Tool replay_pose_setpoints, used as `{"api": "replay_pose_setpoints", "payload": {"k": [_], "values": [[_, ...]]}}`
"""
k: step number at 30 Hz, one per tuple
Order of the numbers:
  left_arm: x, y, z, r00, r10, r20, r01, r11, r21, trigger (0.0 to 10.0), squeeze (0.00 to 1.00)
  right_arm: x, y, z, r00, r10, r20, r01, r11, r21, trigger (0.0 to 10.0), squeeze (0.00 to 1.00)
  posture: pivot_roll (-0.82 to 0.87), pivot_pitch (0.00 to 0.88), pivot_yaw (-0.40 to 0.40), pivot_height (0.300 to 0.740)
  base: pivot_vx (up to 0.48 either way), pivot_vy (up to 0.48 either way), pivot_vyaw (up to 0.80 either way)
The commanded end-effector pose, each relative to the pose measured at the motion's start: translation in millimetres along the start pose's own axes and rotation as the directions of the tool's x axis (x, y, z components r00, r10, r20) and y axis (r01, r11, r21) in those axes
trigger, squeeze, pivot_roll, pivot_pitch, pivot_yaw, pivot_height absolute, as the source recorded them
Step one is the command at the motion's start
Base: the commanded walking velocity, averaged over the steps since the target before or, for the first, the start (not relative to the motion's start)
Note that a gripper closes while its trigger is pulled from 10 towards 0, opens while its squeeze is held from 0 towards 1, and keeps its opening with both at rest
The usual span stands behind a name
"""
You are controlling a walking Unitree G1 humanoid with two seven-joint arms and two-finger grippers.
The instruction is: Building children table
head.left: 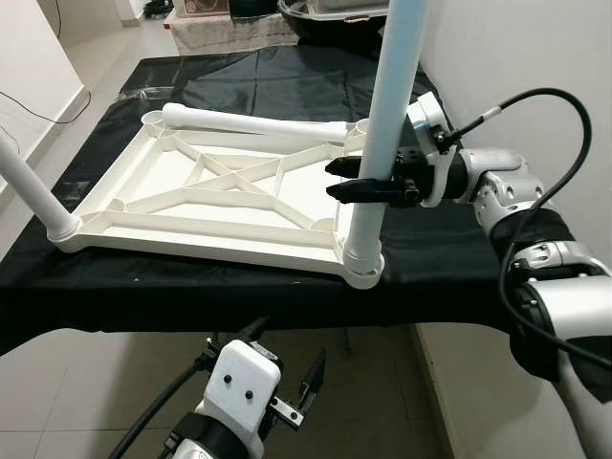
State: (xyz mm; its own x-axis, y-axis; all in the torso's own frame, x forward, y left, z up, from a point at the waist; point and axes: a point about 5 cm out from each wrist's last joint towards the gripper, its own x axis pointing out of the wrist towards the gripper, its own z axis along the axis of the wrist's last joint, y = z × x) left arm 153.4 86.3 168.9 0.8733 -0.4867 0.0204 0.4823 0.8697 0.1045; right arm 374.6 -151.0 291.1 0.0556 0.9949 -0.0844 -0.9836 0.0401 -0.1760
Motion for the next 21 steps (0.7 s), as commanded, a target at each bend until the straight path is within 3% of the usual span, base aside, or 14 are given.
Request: {"api": "replay_pose_setpoints", "payload": {"k": [1,21], "values": [[-0.7,-0.1,-5.5,1.0,0.002,-0.022,-0.002,1.0,0.008,10.0,0.0,2.0,3.2,-9.6,0.999,0.025,-0.028,-0.024,0.999,0.031,10.0,0.0,0.13,0.217,0.023,0.74,0.0,0.0,0.0],[-0.6,0.5,-7.8,1.0,0.02,-0.021,-0.02,1.0,0.014,10.0,0.0,2.7,6.7,-24.3,0.998,0.037,-0.051,-0.033,0.997,0.073,10.0,0.0,0.14,0.222,0.021,0.74,0.0,0.0,0.0]]}}
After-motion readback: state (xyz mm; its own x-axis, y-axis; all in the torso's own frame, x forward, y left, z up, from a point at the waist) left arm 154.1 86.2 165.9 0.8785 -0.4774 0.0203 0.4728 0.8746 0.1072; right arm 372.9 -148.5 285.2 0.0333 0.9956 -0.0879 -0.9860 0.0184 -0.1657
